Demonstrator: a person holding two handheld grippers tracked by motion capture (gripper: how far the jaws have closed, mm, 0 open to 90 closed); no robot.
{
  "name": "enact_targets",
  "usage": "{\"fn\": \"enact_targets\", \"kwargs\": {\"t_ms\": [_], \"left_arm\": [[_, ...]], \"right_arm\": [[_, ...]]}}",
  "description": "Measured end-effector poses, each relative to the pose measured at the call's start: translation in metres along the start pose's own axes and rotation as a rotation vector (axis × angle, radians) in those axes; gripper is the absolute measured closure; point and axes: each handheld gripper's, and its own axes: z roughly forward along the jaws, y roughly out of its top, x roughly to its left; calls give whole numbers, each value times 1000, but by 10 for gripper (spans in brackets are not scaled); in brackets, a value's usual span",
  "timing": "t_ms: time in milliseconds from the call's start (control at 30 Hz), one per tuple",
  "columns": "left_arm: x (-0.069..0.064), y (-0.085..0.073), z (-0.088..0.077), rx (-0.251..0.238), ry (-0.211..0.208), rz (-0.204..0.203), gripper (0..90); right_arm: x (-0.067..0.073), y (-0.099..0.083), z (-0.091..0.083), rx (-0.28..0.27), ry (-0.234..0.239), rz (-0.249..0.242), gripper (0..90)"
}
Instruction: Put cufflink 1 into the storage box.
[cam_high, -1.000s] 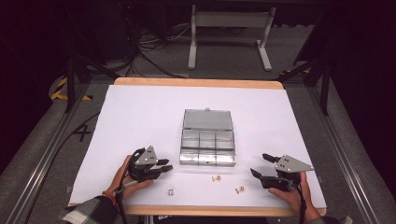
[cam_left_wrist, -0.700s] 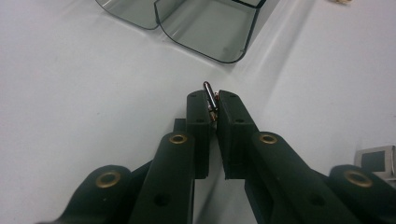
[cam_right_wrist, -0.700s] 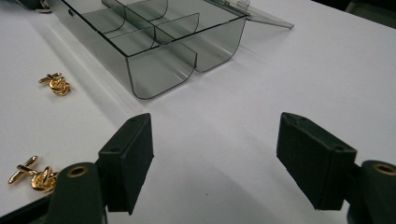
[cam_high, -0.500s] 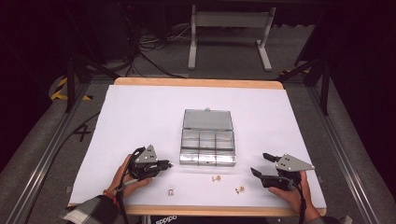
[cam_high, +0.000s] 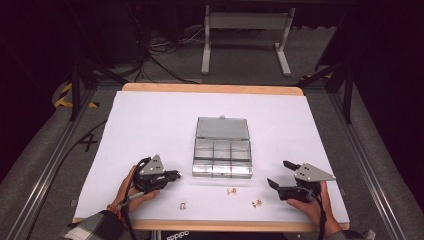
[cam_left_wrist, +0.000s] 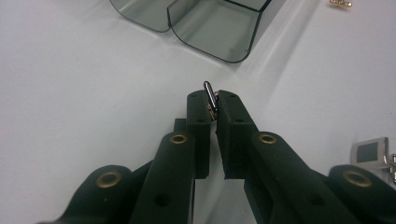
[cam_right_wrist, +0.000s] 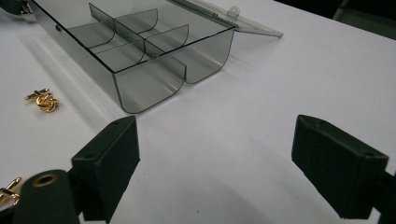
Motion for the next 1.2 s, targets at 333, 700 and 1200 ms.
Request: {"fn": "enact_targets", "kwargs": {"t_ms": [333,700,1200], "left_arm": [[-2,7,-16,-67,28,4,843],[-3,24,-27,-128,39,25,843],[-3,55,-16,-168,3,67,843]], "right_arm": [[-1,0,1,-9,-24,-26,139],[-3,0,0,-25,-37,0,132],[-1,-1,0,-36,-73,-2,143]]}}
